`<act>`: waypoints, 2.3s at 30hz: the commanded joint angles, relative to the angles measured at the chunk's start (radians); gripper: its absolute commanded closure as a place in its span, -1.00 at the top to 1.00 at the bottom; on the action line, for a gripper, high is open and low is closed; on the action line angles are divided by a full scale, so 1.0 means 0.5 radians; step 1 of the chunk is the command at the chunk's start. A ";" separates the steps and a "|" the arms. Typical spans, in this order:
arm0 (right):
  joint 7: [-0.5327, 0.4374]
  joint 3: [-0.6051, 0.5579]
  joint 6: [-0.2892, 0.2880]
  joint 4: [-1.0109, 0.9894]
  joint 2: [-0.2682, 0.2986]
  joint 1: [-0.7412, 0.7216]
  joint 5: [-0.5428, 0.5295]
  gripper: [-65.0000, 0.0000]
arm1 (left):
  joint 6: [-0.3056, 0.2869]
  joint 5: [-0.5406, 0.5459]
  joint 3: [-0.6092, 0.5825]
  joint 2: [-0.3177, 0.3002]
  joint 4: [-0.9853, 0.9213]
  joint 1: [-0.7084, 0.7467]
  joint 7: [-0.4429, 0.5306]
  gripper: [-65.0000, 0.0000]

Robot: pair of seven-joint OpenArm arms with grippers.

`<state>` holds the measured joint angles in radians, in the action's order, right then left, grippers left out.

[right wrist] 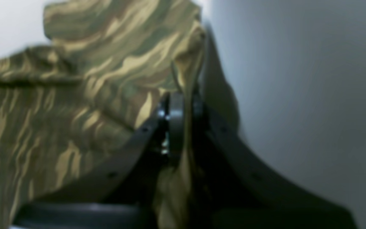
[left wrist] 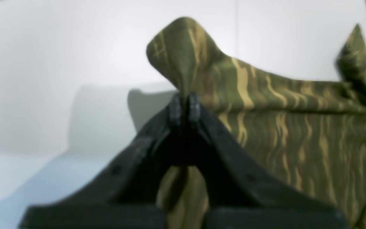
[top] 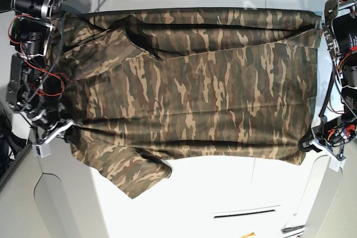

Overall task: Fold the T-shirt properly
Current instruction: 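Fold the grasped edge over the shirt with both grippers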

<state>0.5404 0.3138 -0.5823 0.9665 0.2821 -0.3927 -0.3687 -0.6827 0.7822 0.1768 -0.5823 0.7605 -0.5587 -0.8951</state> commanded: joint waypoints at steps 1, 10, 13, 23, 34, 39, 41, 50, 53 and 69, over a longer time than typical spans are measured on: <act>-0.020 0.009 -0.011 0.089 0.059 -0.013 -0.072 -1.00 | -0.031 0.081 0.006 -0.063 0.077 -0.024 -0.022 -1.00; 0.040 0.064 -0.011 0.378 0.145 0.305 -0.205 -1.00 | -0.031 0.262 0.006 -0.166 0.481 0.331 -0.202 -1.00; 0.005 0.146 -0.009 0.378 0.144 0.391 -0.207 -1.00 | -0.031 0.269 0.006 -0.171 0.620 0.506 -0.208 -1.00; -0.207 0.246 0.020 0.378 0.129 0.472 -0.205 0.35 | -0.031 0.267 0.006 -0.150 0.766 0.780 0.002 -1.00; -0.259 0.231 0.026 0.336 0.028 0.169 -0.071 0.35 | -0.031 0.240 0.006 -0.148 0.766 0.808 0.003 -1.00; -0.500 -0.007 0.059 0.027 -0.011 0.004 0.163 0.35 | -0.031 0.240 0.006 -0.130 0.766 0.808 0.016 -1.00; -0.605 -0.114 0.067 -0.132 -0.012 -0.065 0.254 0.35 | -0.031 0.240 0.006 -0.119 0.766 0.808 0.017 -1.00; -0.713 -0.341 0.148 -0.434 -0.152 -0.188 0.381 0.34 | -0.031 0.240 0.006 -0.064 0.766 0.801 0.015 -1.00; -0.713 -0.341 0.105 -0.433 -0.210 -0.188 0.388 0.22 | -0.031 0.238 0.006 -0.027 0.766 0.802 0.014 -1.00; 0.278 -0.100 0.069 0.525 -0.161 0.137 -0.063 -1.00 | -0.031 0.324 0.020 -0.080 1.022 0.843 -0.285 -1.00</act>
<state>0.6991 0.2604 -0.5388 1.2190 0.1883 -0.2993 -0.3870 -0.6861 0.9337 0.1776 -0.6014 1.2583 -0.1226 -1.0481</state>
